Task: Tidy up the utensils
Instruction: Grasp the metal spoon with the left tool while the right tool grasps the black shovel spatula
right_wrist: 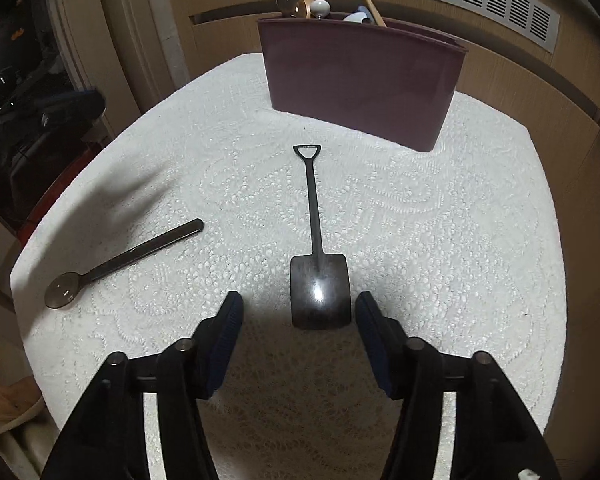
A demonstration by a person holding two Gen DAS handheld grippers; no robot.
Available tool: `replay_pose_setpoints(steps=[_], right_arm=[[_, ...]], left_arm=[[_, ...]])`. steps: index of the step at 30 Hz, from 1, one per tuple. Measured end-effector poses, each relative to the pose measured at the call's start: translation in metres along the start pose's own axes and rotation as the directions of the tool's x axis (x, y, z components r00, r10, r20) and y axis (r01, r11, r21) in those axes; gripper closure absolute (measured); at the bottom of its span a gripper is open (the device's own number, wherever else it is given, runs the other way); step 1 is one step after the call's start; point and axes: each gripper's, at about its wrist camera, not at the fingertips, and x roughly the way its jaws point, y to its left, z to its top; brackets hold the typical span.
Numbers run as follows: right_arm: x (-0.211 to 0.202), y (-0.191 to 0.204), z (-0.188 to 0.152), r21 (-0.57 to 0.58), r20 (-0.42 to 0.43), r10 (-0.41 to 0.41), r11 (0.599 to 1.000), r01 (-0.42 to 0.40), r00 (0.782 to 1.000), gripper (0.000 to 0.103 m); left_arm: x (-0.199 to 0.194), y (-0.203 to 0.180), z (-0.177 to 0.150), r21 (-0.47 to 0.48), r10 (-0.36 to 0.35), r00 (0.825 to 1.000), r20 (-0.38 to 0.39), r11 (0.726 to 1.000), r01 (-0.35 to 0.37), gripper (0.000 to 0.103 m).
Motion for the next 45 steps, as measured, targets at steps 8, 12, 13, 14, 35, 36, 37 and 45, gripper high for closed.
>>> replay_pose_setpoints(steps=[8,12,13,14,35,36,37,45], right_arm=[[-0.013,0.0,0.006,0.016,0.025,0.006,1.0,-0.006,1.0,0.076],[-0.019,0.005,0.001,-0.006,0.027,-0.004,1.0,0.004,1.0,0.076],[-0.02,0.006,-0.001,-0.008,0.024,-0.004,1.0,0.004,1.0,0.076],[-0.02,0.007,-0.003,-0.009,0.018,-0.003,1.0,0.003,1.0,0.076],[0.033,0.011,0.06,-0.054,-0.054,0.007,0.999,-0.01,0.999,0.08],[0.04,0.011,0.063,-0.05,-0.075,0.002,0.999,-0.006,0.997,0.092],[0.041,0.01,0.065,-0.044,-0.069,-0.011,0.999,0.008,0.998,0.097],[-0.012,-0.001,0.063,0.02,0.076,-0.003,1.0,0.002,0.997,0.098]], left_arm=[[0.0,0.006,-0.057,-0.013,-0.031,0.985,-0.167,0.999,0.029,0.063],[-0.014,-0.005,-0.087,0.042,-0.031,0.978,-0.205,0.998,0.04,0.044],[-0.017,-0.008,-0.094,0.058,-0.02,0.976,-0.216,0.998,0.033,0.044],[-0.019,-0.01,-0.099,0.064,-0.01,0.974,-0.225,0.998,0.025,0.044],[-0.01,0.02,-0.047,-0.019,0.099,0.994,-0.041,0.995,-0.1,0.068],[-0.012,0.02,-0.041,-0.009,0.103,0.994,-0.023,0.995,-0.103,0.068],[-0.015,0.021,-0.034,-0.003,0.103,0.995,-0.006,0.995,-0.103,0.068],[-0.031,0.014,0.012,0.018,0.082,0.99,0.115,0.996,-0.085,0.07]])
